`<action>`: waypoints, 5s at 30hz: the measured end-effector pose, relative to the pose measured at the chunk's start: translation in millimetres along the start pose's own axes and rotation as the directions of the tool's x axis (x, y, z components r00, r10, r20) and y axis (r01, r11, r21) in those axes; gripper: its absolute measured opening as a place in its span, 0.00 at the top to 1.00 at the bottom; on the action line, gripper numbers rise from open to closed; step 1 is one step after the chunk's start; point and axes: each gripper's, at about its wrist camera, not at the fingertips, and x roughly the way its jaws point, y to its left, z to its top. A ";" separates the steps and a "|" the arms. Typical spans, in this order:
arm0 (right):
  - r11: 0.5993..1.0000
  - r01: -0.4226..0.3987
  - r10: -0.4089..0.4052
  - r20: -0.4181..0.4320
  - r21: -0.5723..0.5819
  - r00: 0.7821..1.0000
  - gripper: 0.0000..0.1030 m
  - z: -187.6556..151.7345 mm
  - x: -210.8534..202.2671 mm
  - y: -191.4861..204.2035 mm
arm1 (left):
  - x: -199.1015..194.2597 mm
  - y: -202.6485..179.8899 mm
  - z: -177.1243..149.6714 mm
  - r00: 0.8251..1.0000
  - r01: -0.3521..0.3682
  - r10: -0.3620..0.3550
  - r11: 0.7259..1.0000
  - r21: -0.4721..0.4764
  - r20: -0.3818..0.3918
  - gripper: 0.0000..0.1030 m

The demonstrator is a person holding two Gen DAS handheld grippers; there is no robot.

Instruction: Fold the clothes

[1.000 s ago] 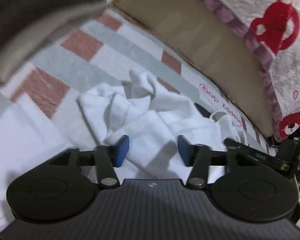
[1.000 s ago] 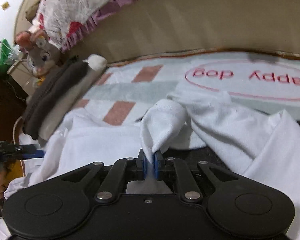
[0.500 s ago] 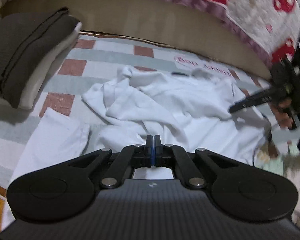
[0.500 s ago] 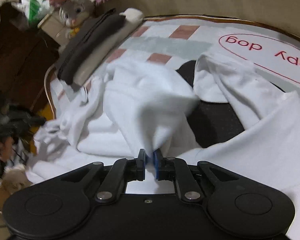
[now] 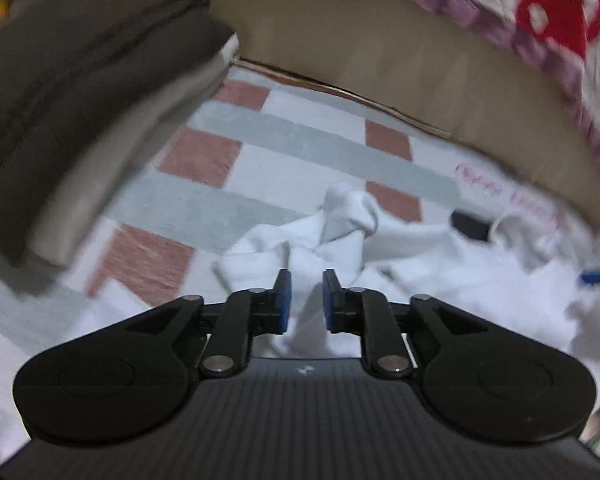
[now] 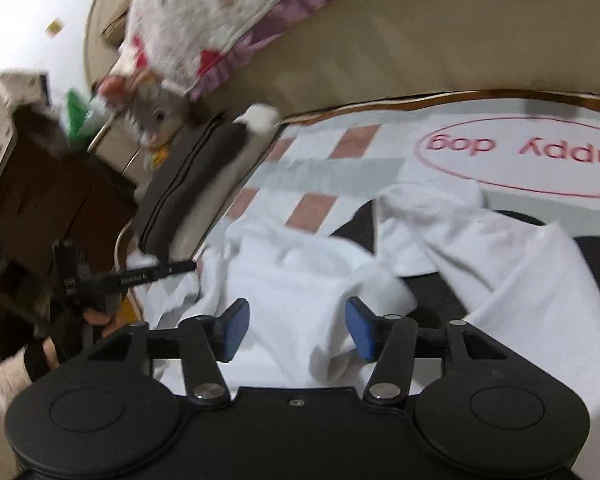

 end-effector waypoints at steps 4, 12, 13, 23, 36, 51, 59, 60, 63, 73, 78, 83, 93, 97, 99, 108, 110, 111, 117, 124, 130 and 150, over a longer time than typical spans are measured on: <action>0.991 0.025 -0.029 0.025 0.128 0.999 0.42 2.6 7.4 -23.8 | 14.7 20.1 7.7 0.994 0.106 -0.108 0.985 -0.139 -0.005 0.62; 0.948 0.042 -0.058 0.040 0.317 0.998 0.41 0.0 19.8 -49.6 | -8.0 -8.3 -4.7 0.973 0.229 -0.229 0.973 0.019 -0.004 0.98; 0.941 0.039 -0.055 0.038 0.336 0.998 0.41 -3.8 18.5 -49.5 | -30.9 -14.8 -8.0 0.974 0.222 -0.224 0.974 0.042 0.045 0.98; 0.912 -0.077 0.058 0.058 0.404 0.997 0.33 -5.0 13.3 -52.6 | -201.8 -27.4 -49.4 0.952 -0.072 0.018 0.984 0.163 0.306 0.98; 0.958 0.104 -0.089 -0.069 0.266 0.994 0.31 40.9 55.1 -9.0 | -206.2 4.7 -76.2 0.945 -0.115 0.065 0.984 0.139 0.320 0.98; 0.932 0.350 -0.338 -0.116 0.099 0.934 0.93 17.3 67.6 45.2 | -224.0 15.1 -76.7 0.917 -0.134 0.047 0.971 0.197 0.396 0.98; 0.869 0.485 -0.437 0.303 -0.102 0.847 0.93 41.9 -50.9 137.1 | -274.1 11.2 -60.2 0.850 -0.210 0.071 0.954 0.213 0.522 0.98; 0.867 0.486 -0.425 0.346 -0.111 0.837 0.93 41.3 -64.7 146.3 | -278.2 11.6 -60.3 0.848 -0.213 0.072 0.954 0.213 0.525 0.98; 0.861 0.491 -0.412 0.382 -0.134 0.827 0.93 56.1 -71.5 158.3 | -290.5 12.8 -60.6 0.842 -0.220 0.076 0.952 0.211 0.534 0.98; 0.823 0.540 -0.448 0.382 -0.177 0.809 0.94 155.0 -19.7 164.5 | -250.7 16.5 116.2 0.854 -0.315 0.148 0.910 0.270 0.498 0.98; 0.770 0.623 -0.513 0.449 -0.136 0.732 0.90 246.4 36.0 153.8 | -152.8 38.4 196.5 0.829 -0.428 0.299 0.883 0.194 0.472 0.97; 0.798 0.600 -0.518 0.455 -0.048 0.725 0.73 281.3 88.0 122.4 | -95.4 60.2 187.0 0.847 -0.445 0.362 0.883 0.148 0.391 0.84; 0.924 0.342 -0.301 0.224 -0.173 0.927 0.60 139.6 99.2 107.3 | -161.6 66.4 79.1 0.880 -0.270 0.195 0.955 0.120 0.433 0.47; 0.949 0.242 -0.211 0.162 -0.202 0.964 0.53 56.3 79.4 124.2 | -194.0 92.2 11.4 0.923 -0.198 0.172 0.979 0.041 0.344 0.46; 0.957 0.190 -0.177 0.079 -0.220 0.981 0.49 20.8 83.5 139.8 | -199.2 106.2 -21.0 0.940 -0.195 0.181 0.981 0.023 0.288 0.46; 0.932 0.054 -0.090 -0.084 -0.359 0.992 0.47 -104.5 119.2 187.4 | -194.2 139.4 -92.4 0.980 -0.178 0.181 0.983 -0.040 0.087 0.64; 0.927 0.029 -0.083 -0.130 -0.373 0.988 0.47 -120.1 125.3 189.6 | -191.6 145.5 -97.4 0.976 -0.211 0.213 0.976 -0.045 0.050 0.59; 0.919 0.019 -0.084 -0.150 -0.394 0.985 0.47 -128.2 126.8 192.3 | -189.0 149.9 -98.8 0.974 -0.223 0.225 0.973 -0.056 0.032 0.59; 0.858 0.012 -0.150 -0.227 -0.514 0.962 0.37 -158.5 140.0 205.9 | -184.7 172.4 -113.6 0.984 -0.178 0.178 0.970 -0.167 -0.017 0.55; 0.978 0.013 -0.068 -0.259 -0.210 0.963 0.36 -167.9 157.4 154.5 | -164.5 159.1 -113.8 0.990 -0.139 0.141 0.987 -0.086 0.013 0.47; 0.988 -0.076 0.053 -0.167 -0.135 0.985 0.91 -173.1 163.1 149.6 | -142.3 145.9 -117.7 0.984 -0.177 0.177 0.984 -0.013 -0.030 0.47; 0.990 -0.063 0.033 -0.223 -0.130 0.974 0.91 -186.7 90.3 165.4 | -152.7 107.1 -111.8 0.931 -0.365 0.354 0.910 0.197 0.091 0.95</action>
